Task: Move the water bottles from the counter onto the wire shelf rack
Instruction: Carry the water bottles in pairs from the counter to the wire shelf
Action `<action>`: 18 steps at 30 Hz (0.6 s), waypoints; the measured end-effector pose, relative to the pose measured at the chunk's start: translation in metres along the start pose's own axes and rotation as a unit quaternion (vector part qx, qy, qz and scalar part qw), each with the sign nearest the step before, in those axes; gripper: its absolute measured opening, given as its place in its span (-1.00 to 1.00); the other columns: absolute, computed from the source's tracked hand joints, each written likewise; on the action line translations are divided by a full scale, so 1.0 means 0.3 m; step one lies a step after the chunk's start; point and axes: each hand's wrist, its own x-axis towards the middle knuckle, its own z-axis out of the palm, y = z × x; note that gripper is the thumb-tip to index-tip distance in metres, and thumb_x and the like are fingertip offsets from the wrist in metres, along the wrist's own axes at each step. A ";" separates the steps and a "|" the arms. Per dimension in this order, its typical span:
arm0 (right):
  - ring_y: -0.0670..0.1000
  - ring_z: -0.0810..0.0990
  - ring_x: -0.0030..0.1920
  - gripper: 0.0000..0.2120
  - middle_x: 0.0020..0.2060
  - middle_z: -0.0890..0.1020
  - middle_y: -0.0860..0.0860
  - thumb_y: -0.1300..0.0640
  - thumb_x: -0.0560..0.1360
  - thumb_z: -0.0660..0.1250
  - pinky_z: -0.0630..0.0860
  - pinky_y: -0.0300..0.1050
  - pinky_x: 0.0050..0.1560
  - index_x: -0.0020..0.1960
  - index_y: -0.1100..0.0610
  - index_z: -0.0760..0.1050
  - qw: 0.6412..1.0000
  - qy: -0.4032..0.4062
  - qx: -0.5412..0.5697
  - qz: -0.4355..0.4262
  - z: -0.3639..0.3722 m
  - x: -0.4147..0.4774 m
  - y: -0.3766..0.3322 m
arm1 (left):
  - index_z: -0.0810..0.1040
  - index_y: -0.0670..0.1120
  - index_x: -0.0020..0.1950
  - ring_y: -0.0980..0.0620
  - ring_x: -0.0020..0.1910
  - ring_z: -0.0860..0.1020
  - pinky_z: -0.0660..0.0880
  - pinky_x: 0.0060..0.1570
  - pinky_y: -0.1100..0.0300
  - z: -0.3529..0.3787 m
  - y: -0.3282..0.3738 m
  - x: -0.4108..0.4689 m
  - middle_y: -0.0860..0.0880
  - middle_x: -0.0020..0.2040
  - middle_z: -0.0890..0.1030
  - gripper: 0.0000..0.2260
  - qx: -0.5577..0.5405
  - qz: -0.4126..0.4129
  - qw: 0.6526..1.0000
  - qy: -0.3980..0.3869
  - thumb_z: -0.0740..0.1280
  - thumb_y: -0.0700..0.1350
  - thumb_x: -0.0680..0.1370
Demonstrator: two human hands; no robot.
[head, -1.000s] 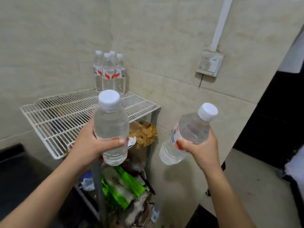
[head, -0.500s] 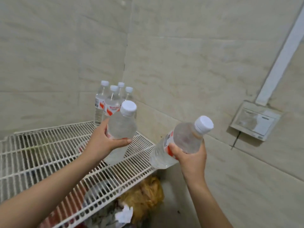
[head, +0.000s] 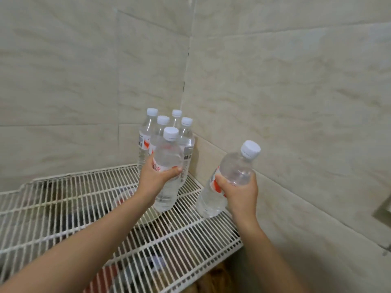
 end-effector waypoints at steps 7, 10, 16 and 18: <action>-0.23 0.59 -0.16 -0.48 -0.18 0.60 -0.25 -0.32 0.04 0.44 0.55 -0.13 -0.17 -0.06 -0.39 0.32 0.988 -0.143 -0.052 -0.017 0.160 0.168 0.089 | 0.43 0.24 0.00 0.24 -0.05 0.55 0.45 -0.20 0.32 -0.001 0.010 0.042 0.20 -0.04 0.59 -0.55 0.039 -0.009 0.999 -0.007 0.54 -0.08 0.26; -0.31 0.59 -0.23 -0.47 -0.14 0.56 -0.44 -0.38 0.06 0.41 0.55 -0.14 -0.24 -0.03 -0.37 0.33 0.982 -0.172 -0.065 -0.030 0.212 0.209 0.102 | 0.42 0.23 0.02 0.25 -0.05 0.57 0.49 -0.19 0.33 -0.005 0.000 0.039 0.17 -0.01 0.60 -0.53 0.051 -0.016 0.999 0.000 0.54 -0.07 0.25; -0.07 0.62 -0.02 -0.48 -0.06 0.65 -0.15 -0.27 0.08 0.47 0.56 0.14 0.04 -0.01 -0.32 0.37 0.963 -0.269 -0.028 -0.009 0.246 0.277 0.121 | 0.42 0.22 -0.03 0.34 -0.16 0.58 0.48 -0.34 0.46 0.015 -0.005 0.030 0.22 -0.07 0.59 -0.56 0.058 -0.025 0.998 0.029 0.54 -0.12 0.26; -0.10 0.61 -0.01 -0.49 -0.06 0.63 -0.18 -0.27 0.07 0.45 0.55 0.14 0.07 -0.03 -0.35 0.36 0.960 -0.278 -0.020 -0.012 0.233 0.283 0.131 | 0.41 0.22 -0.02 0.35 -0.17 0.58 0.47 -0.36 0.47 0.026 -0.006 0.025 0.23 -0.08 0.59 -0.55 0.057 -0.028 0.997 0.042 0.54 -0.11 0.26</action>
